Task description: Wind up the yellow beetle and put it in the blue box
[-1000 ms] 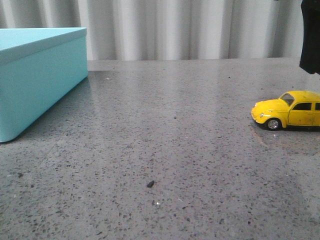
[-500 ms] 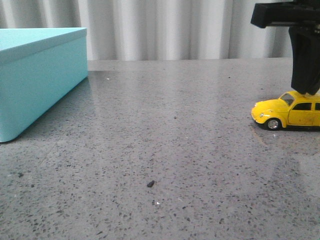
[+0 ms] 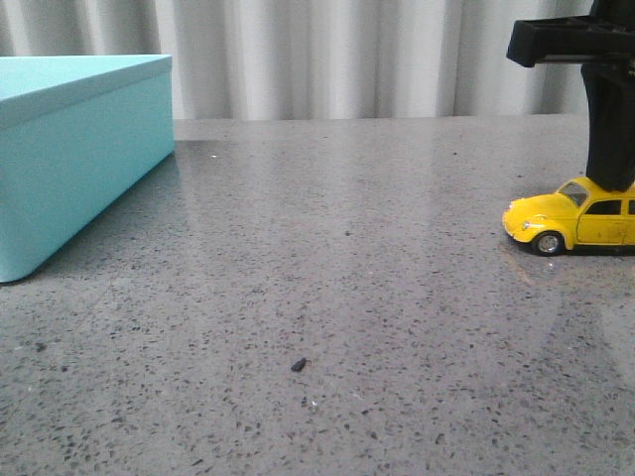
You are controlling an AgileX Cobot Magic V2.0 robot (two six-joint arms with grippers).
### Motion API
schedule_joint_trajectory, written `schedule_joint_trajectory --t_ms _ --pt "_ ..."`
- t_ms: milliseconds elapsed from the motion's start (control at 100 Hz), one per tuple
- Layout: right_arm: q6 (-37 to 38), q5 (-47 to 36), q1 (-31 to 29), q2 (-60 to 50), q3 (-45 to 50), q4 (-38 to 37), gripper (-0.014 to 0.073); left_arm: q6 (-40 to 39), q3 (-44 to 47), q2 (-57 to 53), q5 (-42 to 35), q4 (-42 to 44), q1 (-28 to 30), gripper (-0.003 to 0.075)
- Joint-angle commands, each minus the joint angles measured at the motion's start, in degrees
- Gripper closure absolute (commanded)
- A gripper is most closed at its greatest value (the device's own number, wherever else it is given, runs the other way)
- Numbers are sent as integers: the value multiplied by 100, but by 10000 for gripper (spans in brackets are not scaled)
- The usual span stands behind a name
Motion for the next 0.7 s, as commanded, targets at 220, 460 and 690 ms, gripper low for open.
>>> schedule_joint_trajectory --t_ms 220,460,690 --pt "-20 -149 -54 198 -163 -100 634 -44 -142 81 -567 -22 -46 741" --pt "-20 -41 -63 224 -159 -318 634 -44 -142 81 -567 -22 -46 741" --pt "-20 231 -538 224 -159 -505 634 -44 -142 81 -567 1 -46 741"
